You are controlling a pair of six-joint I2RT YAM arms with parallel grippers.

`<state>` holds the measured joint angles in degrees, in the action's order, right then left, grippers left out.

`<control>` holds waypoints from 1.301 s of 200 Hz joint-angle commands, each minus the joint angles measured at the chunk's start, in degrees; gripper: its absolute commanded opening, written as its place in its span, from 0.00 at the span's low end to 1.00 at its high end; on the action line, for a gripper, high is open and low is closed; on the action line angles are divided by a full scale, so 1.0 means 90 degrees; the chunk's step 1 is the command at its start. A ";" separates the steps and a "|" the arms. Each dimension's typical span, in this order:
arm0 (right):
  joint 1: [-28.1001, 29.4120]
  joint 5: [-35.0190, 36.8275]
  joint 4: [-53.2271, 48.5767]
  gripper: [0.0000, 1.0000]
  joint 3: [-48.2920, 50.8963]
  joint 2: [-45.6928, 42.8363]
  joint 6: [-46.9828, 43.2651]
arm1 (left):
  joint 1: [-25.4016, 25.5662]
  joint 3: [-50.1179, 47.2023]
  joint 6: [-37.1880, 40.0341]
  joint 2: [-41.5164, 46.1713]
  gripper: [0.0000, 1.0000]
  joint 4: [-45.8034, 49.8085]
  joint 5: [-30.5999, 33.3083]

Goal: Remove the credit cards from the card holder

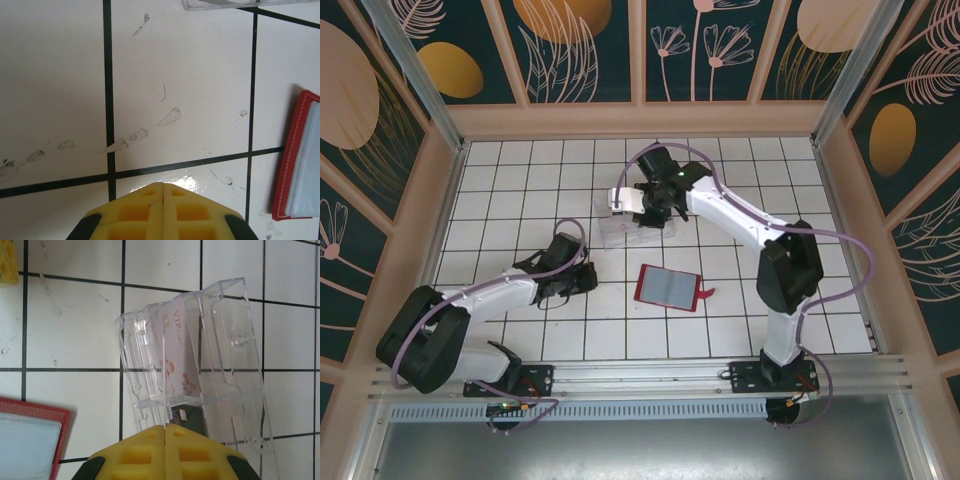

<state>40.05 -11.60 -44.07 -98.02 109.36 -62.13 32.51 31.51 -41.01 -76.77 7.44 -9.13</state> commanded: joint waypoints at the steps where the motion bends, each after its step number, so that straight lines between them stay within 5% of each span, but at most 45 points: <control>1: 0.0095 0.0289 -0.0697 0.00 -0.0666 0.0466 -0.0509 | -0.0054 -0.0174 -0.0184 0.0234 0.00 -0.0121 -0.0003; 134: 0.0403 0.0732 -0.1592 0.00 -0.2397 0.2064 -0.1026 | -0.0058 -0.0327 -0.0209 0.0513 0.00 -0.0070 0.0028; 260: 0.0442 0.1197 -0.1883 0.00 -0.2752 0.2353 -0.0958 | -0.0058 -0.0277 -0.0177 0.0557 0.00 0.0033 0.0093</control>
<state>43.62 -3.05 -58.63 -121.36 130.43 -70.22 32.51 29.15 -42.70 -71.46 6.76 -8.49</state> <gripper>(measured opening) 0.052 0.051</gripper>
